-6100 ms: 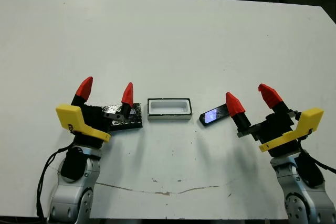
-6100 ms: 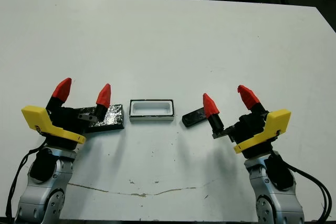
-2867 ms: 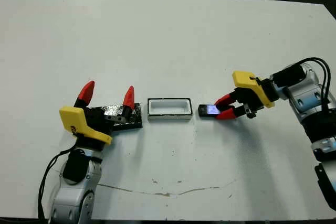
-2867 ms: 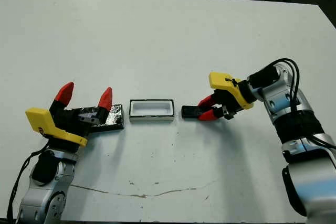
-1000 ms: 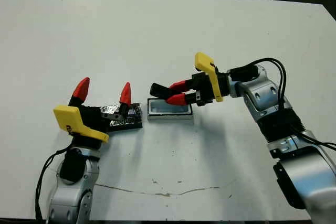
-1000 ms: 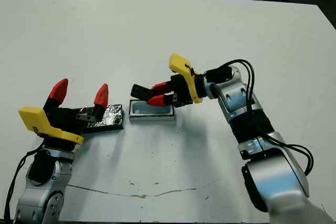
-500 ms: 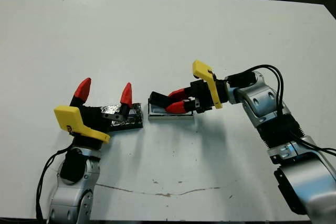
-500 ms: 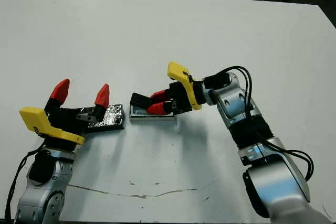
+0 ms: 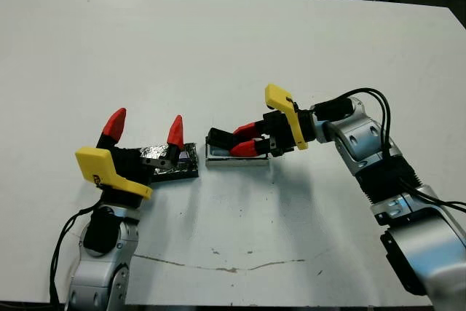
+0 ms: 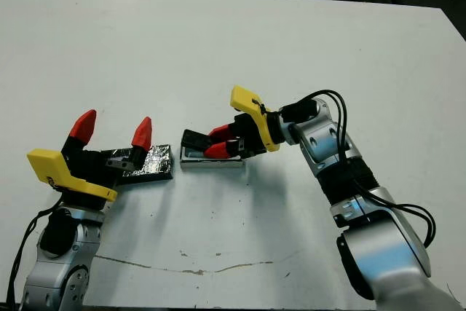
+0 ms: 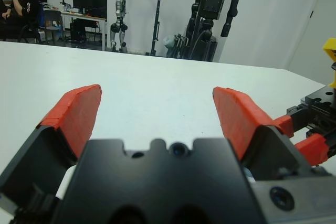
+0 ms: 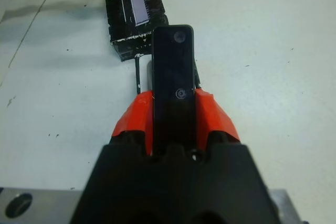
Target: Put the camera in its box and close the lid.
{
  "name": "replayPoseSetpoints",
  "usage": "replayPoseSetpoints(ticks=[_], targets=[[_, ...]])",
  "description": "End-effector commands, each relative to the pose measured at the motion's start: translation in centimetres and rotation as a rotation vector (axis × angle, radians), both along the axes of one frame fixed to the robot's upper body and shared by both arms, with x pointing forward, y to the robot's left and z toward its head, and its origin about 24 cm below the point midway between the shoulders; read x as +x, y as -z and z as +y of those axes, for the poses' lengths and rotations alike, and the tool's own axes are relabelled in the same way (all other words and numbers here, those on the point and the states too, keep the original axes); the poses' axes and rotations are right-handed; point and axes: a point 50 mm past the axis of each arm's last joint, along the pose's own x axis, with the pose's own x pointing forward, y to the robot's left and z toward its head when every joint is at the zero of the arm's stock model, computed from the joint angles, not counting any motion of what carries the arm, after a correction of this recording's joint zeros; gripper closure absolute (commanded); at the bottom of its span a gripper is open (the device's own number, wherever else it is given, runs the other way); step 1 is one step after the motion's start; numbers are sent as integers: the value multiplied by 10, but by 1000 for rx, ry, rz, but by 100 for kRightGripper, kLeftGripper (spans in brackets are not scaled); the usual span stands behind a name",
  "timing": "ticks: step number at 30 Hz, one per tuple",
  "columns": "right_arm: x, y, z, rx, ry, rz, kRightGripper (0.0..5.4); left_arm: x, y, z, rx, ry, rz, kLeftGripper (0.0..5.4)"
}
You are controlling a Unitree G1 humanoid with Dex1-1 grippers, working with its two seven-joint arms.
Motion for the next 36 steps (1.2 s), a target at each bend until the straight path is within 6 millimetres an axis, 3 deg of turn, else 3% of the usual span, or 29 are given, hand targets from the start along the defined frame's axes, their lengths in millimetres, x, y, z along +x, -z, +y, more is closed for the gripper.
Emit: replayPoseSetpoints(ticks=[1, 21, 27, 36], targets=[[2, 11, -23, -74, 73, 29, 376, -1, 4, 1, 13, -2, 16, 0], [4, -4, -34, -163, -32, 6, 376, -2, 5, 1, 10, -6, 22, 0], [3, -7, -31, -202, -136, -39, 283, -2, 5, 0, 7, -2, 26, 0], [2, -9, -29, -194, -159, -62, 158, -3, 6, 0, -1, 0, 29, 0]])
